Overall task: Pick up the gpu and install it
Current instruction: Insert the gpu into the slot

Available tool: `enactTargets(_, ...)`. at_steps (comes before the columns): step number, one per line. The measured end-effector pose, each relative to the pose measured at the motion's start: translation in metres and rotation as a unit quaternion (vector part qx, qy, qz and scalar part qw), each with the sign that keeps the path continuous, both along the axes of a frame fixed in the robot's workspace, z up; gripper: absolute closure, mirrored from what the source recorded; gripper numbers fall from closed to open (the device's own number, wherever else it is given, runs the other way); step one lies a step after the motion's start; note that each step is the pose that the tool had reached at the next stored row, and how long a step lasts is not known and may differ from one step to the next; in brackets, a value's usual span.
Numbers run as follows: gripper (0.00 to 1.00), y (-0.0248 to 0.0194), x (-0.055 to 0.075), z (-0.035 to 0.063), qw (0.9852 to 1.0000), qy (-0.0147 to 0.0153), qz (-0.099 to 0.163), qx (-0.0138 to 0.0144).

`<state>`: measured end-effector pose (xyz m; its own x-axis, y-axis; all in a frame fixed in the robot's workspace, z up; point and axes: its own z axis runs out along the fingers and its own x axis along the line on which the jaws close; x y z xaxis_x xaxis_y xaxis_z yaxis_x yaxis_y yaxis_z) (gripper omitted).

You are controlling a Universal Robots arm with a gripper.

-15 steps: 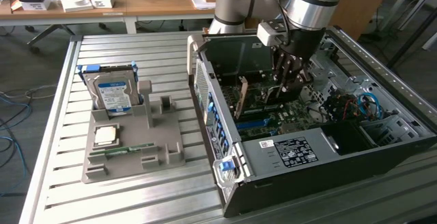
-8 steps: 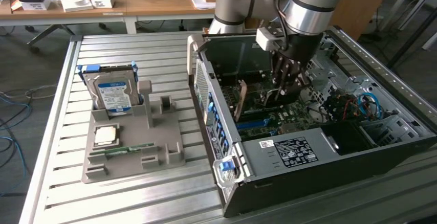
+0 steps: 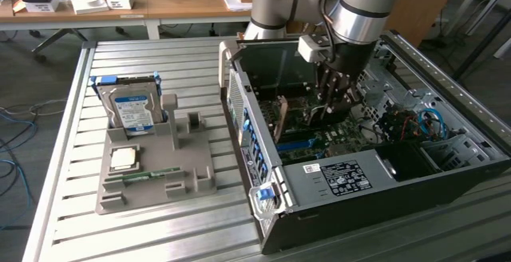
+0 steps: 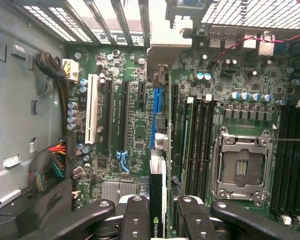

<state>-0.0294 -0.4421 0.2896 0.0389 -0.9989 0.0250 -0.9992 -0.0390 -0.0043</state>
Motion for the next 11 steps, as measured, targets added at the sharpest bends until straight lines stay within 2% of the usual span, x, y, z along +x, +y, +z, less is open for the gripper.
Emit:
enactTargets(6, 0.74, -0.0001, -0.0029, -0.0001, 1.0000, -0.0003, 0.000, 0.0001)
enactTargets(11, 0.74, -0.0037, -0.0030, -0.0003, 1.0000, -0.0003, -0.002, 0.0001)
